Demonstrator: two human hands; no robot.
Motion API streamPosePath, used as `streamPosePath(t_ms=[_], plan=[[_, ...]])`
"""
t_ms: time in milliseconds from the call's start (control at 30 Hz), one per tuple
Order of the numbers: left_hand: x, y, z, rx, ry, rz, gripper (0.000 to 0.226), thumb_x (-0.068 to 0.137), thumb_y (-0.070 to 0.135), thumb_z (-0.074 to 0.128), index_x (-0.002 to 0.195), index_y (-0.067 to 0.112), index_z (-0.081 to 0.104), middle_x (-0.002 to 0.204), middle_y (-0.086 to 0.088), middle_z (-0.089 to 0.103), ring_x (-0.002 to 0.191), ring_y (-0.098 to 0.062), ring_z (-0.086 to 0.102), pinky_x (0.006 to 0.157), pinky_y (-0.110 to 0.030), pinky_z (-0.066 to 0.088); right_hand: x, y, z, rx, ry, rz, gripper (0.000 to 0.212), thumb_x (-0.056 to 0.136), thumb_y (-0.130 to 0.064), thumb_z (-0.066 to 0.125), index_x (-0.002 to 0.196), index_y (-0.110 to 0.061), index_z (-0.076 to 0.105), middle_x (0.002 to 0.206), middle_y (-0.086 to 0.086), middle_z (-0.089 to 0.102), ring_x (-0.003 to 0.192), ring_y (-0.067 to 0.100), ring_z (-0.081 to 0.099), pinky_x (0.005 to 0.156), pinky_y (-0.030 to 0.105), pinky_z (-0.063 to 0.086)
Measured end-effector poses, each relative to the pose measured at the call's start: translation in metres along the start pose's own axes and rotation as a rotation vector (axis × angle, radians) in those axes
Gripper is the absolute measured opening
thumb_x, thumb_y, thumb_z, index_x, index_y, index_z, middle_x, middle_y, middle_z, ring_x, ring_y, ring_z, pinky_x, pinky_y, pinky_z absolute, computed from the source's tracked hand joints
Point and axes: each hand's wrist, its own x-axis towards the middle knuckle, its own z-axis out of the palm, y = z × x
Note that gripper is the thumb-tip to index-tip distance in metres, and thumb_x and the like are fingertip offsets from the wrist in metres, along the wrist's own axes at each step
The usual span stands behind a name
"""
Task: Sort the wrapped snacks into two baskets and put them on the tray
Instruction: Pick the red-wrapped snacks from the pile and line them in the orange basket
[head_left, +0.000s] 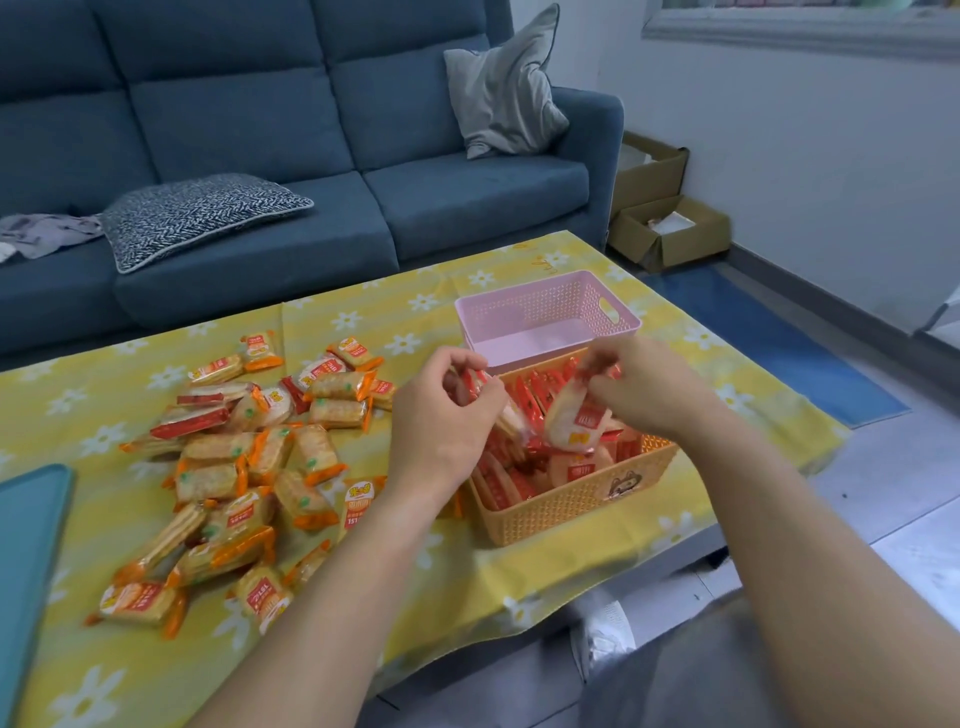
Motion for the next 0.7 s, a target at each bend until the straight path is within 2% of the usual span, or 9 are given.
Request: streamPosePath(t_ms=[67, 133, 200, 300, 367, 433, 500, 567, 700], plan=[[-0.001, -0.001, 0.005, -0.001, -0.025, -0.029, 0.009, 0.077, 0.034, 0.070, 0.084, 0.032, 0.064, 0.061, 0.011, 0.053, 0.054, -0.004, 0.046, 0.050, -0.019, 0.037, -0.001, 0.003, -0.005, 0.104, 0.065, -0.020, 0.023, 0.087, -0.009, 0.052, 0.088, -0.029, 0.064, 0.090, -0.010, 0.068, 0.072, 0.011, 0.063, 0.056, 0.029, 0.047], [-0.007, -0.004, 0.014, 0.092, -0.126, -0.051, 0.014, 0.075, 0.038, 0.070, 0.086, 0.034, 0.063, 0.061, 0.012, 0.056, 0.055, -0.004, 0.049, 0.054, -0.027, 0.042, -0.004, 0.002, -0.007, 0.238, 0.031, -0.025, 0.028, 0.089, -0.004, 0.050, 0.082, -0.029, 0.062, 0.085, -0.010, 0.067, 0.065, 0.011, 0.065, 0.052, 0.027, 0.048], [-0.015, -0.006, 0.023, 0.262, -0.205, -0.034, 0.021, 0.074, 0.043, 0.068, 0.091, 0.035, 0.060, 0.071, 0.014, 0.062, 0.068, -0.006, 0.057, 0.060, -0.033, 0.049, -0.006, 0.002, -0.007, 0.234, -0.019, -0.072, 0.030, 0.088, 0.000, 0.050, 0.080, -0.026, 0.065, 0.094, -0.005, 0.065, 0.074, 0.012, 0.065, 0.061, 0.028, 0.051], [-0.024, -0.010, 0.033, 0.571, -0.227, 0.094, 0.029, 0.074, 0.050, 0.063, 0.098, 0.037, 0.054, 0.091, 0.016, 0.066, 0.088, -0.013, 0.063, 0.063, -0.032, 0.047, -0.007, -0.001, -0.007, 0.179, -0.062, -0.166, 0.028, 0.083, 0.003, 0.054, 0.079, -0.019, 0.069, 0.108, -0.003, 0.061, 0.091, 0.014, 0.062, 0.080, 0.038, 0.054], [-0.025, -0.010, 0.033, 0.600, -0.224, 0.133, 0.032, 0.072, 0.055, 0.059, 0.098, 0.037, 0.054, 0.090, 0.015, 0.065, 0.087, -0.014, 0.063, 0.061, -0.031, 0.041, -0.009, -0.004, -0.005, 0.153, -0.112, -0.219, 0.030, 0.079, 0.007, 0.054, 0.074, -0.019, 0.068, 0.102, -0.002, 0.064, 0.090, 0.019, 0.063, 0.080, 0.045, 0.055], [-0.023, -0.009, 0.028, 0.547, -0.217, 0.087, 0.038, 0.067, 0.063, 0.053, 0.096, 0.039, 0.054, 0.079, 0.019, 0.058, 0.079, -0.011, 0.060, 0.059, -0.030, 0.038, -0.012, -0.006, -0.005, 0.094, -0.138, -0.264, 0.035, 0.075, 0.009, 0.054, 0.068, -0.022, 0.066, 0.098, -0.001, 0.068, 0.094, 0.020, 0.063, 0.080, 0.047, 0.055], [-0.020, -0.010, 0.024, 0.558, -0.252, 0.030, 0.038, 0.065, 0.063, 0.057, 0.097, 0.041, 0.052, 0.072, 0.019, 0.054, 0.078, -0.014, 0.061, 0.058, -0.031, 0.038, -0.011, -0.004, -0.007, 0.058, -0.138, -0.274, 0.039, 0.074, 0.010, 0.053, 0.063, -0.026, 0.062, 0.094, -0.001, 0.070, 0.096, 0.019, 0.064, 0.079, 0.043, 0.055], [-0.021, -0.011, 0.025, 0.617, -0.325, -0.008, 0.042, 0.065, 0.067, 0.057, 0.097, 0.040, 0.051, 0.076, 0.014, 0.062, 0.079, -0.017, 0.064, 0.059, -0.031, 0.041, -0.010, -0.006, -0.002, 0.010, -0.191, -0.254, 0.042, 0.074, 0.010, 0.051, 0.062, -0.029, 0.061, 0.081, -0.008, 0.069, 0.084, 0.012, 0.064, 0.073, 0.037, 0.054], [-0.027, -0.012, 0.035, 0.745, -0.402, 0.045, 0.041, 0.065, 0.067, 0.057, 0.093, 0.037, 0.055, 0.086, 0.009, 0.071, 0.085, -0.019, 0.068, 0.067, -0.032, 0.051, -0.010, -0.014, 0.021, -0.051, -0.325, -0.213, 0.044, 0.076, 0.009, 0.047, 0.063, -0.030, 0.064, 0.069, -0.019, 0.062, 0.069, 0.000, 0.056, 0.060, 0.020, 0.041]])
